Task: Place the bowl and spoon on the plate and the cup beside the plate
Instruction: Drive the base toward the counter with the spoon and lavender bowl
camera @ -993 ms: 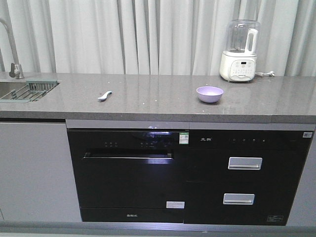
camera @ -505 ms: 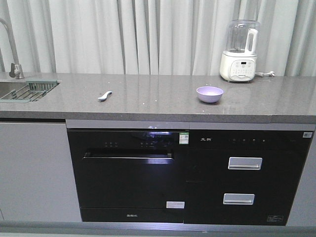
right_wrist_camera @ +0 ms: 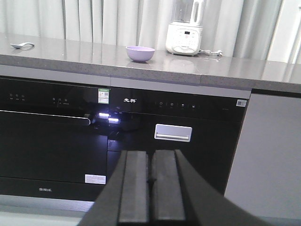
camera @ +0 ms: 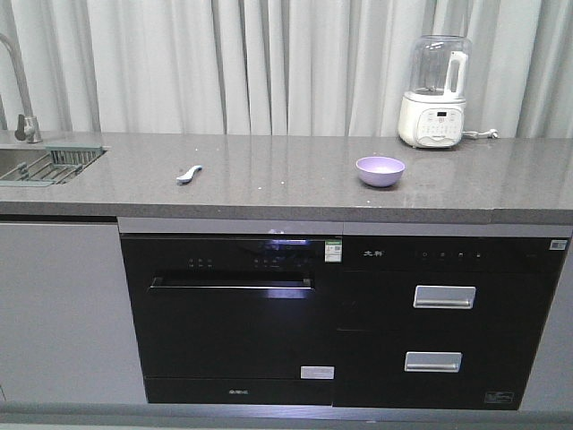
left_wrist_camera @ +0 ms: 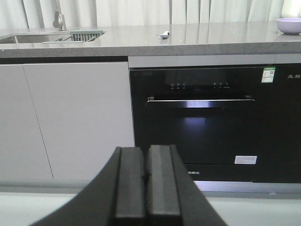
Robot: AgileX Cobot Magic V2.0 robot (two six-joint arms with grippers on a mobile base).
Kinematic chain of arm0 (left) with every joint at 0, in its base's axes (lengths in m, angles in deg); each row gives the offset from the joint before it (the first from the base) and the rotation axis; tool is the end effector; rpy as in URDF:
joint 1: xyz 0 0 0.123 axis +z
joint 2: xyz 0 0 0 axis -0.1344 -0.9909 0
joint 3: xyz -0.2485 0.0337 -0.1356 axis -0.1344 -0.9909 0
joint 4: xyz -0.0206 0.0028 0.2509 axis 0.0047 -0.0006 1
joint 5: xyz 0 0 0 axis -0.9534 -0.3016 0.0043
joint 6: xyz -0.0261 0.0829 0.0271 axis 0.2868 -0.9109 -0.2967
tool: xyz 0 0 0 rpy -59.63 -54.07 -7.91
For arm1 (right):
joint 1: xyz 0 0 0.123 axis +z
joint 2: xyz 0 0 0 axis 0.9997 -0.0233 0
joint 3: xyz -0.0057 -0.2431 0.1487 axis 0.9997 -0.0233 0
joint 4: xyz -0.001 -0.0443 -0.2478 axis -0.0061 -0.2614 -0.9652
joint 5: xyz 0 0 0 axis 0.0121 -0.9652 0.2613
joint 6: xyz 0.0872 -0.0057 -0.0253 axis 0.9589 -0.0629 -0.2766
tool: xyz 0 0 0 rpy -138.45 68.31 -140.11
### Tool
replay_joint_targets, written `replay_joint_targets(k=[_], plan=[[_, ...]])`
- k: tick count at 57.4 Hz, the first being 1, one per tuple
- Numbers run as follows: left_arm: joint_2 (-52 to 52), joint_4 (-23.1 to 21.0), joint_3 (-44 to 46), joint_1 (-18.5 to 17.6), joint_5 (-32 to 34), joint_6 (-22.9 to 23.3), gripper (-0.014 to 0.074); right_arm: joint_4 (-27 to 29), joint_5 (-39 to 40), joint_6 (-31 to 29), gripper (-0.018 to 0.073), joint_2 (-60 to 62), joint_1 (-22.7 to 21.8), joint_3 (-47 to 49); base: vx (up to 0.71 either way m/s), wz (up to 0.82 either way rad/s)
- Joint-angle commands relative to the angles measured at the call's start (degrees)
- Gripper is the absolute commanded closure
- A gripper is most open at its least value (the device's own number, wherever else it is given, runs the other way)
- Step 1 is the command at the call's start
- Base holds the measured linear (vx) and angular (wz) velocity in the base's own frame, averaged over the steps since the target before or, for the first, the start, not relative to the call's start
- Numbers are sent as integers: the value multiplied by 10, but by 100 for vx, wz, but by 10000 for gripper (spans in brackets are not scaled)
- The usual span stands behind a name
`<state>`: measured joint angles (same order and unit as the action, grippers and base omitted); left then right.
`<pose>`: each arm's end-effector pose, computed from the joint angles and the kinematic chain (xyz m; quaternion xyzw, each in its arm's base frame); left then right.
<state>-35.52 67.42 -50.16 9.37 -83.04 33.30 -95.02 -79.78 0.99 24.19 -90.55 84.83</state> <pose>0.0562 0.0024 0.1882 -0.0063 0.7439 0.0192 0.6680 0.0568 -0.0030 0.1946 -0.0150 0.7191 -0.0461 0.6932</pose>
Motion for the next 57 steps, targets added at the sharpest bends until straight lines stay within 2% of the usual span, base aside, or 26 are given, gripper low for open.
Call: replay_joint_targets(k=[1,39,57], plan=[[8,-5,-15,1,45,2,602,-5,49,-3,568,3,-4,-10,4,-1],[8,-5,-15,1,45,2,602,-5,49,-3,568,3,-4,-10,13,-10],[8,-5,-15,1,45,2,602,-5,49,-3,568,3,-4,-10,20,10]])
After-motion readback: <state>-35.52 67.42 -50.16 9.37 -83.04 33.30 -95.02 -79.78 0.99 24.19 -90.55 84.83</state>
